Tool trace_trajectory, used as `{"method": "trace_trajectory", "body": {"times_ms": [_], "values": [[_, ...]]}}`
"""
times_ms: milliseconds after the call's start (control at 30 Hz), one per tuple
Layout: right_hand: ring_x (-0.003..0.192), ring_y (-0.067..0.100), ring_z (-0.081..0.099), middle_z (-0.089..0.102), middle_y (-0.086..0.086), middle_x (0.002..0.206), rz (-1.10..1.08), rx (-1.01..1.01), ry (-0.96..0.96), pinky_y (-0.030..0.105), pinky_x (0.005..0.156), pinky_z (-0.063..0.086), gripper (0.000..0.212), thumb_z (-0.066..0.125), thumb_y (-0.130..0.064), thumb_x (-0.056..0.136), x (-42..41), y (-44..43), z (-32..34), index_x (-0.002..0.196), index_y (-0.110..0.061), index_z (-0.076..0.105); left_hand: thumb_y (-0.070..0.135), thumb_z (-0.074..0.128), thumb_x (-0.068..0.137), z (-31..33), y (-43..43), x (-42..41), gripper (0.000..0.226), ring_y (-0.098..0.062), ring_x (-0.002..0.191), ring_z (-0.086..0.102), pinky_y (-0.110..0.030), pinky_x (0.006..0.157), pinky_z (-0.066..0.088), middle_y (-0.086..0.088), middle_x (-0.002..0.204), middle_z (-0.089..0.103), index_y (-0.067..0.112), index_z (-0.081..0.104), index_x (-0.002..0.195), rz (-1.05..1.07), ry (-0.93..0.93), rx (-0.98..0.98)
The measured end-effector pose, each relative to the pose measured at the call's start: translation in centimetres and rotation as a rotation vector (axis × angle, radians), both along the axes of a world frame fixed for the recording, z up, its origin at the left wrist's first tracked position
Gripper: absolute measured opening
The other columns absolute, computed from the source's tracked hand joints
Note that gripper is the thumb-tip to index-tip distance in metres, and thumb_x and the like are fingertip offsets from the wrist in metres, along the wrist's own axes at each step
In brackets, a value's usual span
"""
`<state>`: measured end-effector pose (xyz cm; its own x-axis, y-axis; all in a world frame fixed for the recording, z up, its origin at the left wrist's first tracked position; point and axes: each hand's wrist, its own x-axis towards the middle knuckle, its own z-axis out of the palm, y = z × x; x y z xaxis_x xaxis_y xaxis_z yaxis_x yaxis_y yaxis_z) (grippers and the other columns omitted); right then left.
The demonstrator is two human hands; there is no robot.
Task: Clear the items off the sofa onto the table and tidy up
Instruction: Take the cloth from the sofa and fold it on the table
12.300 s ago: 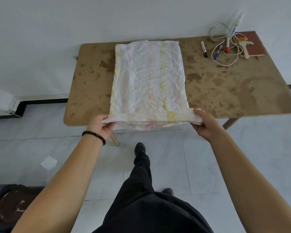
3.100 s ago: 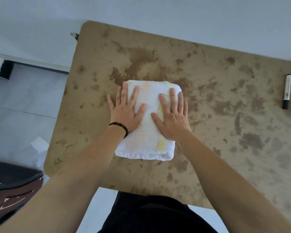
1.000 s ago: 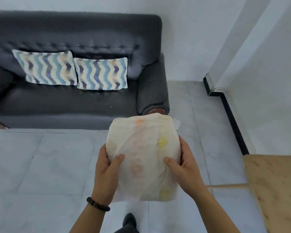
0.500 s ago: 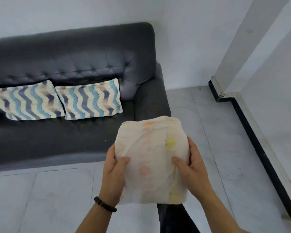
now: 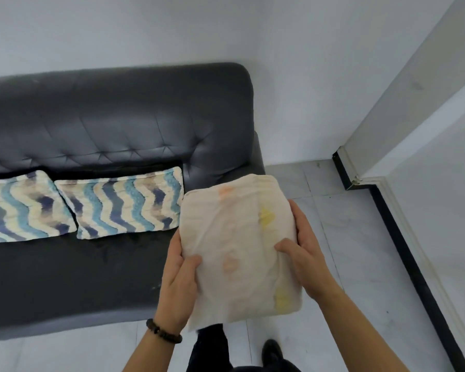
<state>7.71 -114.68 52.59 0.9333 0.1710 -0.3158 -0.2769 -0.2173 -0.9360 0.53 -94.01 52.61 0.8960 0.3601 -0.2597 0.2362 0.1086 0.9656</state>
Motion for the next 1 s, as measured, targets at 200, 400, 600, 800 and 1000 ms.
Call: {"method": "trace_trajectory", "body": {"times_ms": [200, 400, 600, 800, 1000], "values": [[0.126, -0.001, 0.044, 0.041, -0.026, 0.141, -0.123, -0.083, 0.059, 0.041, 0.104, 0.044, 0.087, 0.058, -0.025, 0.067, 6.7, 2.5, -1.8, 0.147, -0.045, 0.028, 0.014, 0.049, 0.081, -2.9, 3.4, 9.2, 0.061, -0.012, 0.123, 0.053, -0.047, 0.105, 0.043, 0.013, 0.133, 0.056, 0.031, 0.042, 0.140, -0.148, 0.045, -0.054], [0.134, 0.007, 0.039, 0.036, -0.019, 0.150, -0.149, -0.192, 0.140, 0.043, 0.111, 0.038, 0.087, 0.060, -0.028, 0.071, 13.5, 0.4, -8.6, 0.150, -0.038, 0.026, 0.017, 0.050, 0.093, -10.7, 1.8, 16.3, 0.061, 0.003, 0.132, 0.039, -0.033, 0.115, 0.032, 0.019, 0.146, 0.039, 0.030, 0.027, 0.149, -0.236, 0.171, 0.040], [0.134, 0.020, 0.039, 0.033, -0.010, 0.152, -0.064, -0.289, 0.261, 0.047, 0.109, 0.039, 0.069, 0.057, -0.021, 0.094, 22.2, -0.4, -22.2, 0.150, -0.039, 0.020, 0.002, 0.048, 0.096, -24.0, -0.9, 23.9, 0.063, -0.010, 0.135, 0.036, -0.041, 0.116, 0.030, 0.008, 0.149, 0.035, 0.022, 0.025, 0.150, -0.173, 0.354, 0.096], [0.138, 0.020, 0.040, 0.030, -0.004, 0.158, -0.101, -0.148, 0.276, 0.043, 0.112, 0.033, 0.084, 0.060, -0.023, 0.094, 31.5, -1.2, -30.3, 0.156, -0.035, 0.005, 0.017, 0.053, 0.097, -32.3, -0.6, 31.7, 0.074, -0.015, 0.132, 0.045, -0.040, 0.110, 0.039, 0.002, 0.152, 0.036, 0.026, 0.007, 0.154, 0.008, 0.352, 0.001], [0.139, 0.020, 0.039, 0.030, -0.002, 0.158, -0.025, -0.240, 0.422, 0.034, 0.104, 0.035, 0.092, 0.059, -0.058, 0.089, 31.0, -3.9, -37.2, 0.156, -0.033, 0.003, 0.056, 0.054, 0.090, -38.5, -1.6, 31.8, 0.092, -0.015, 0.143, 0.027, -0.030, 0.114, 0.024, 0.001, 0.160, 0.019, 0.027, -0.005, 0.154, 0.010, 0.563, 0.067]]}}
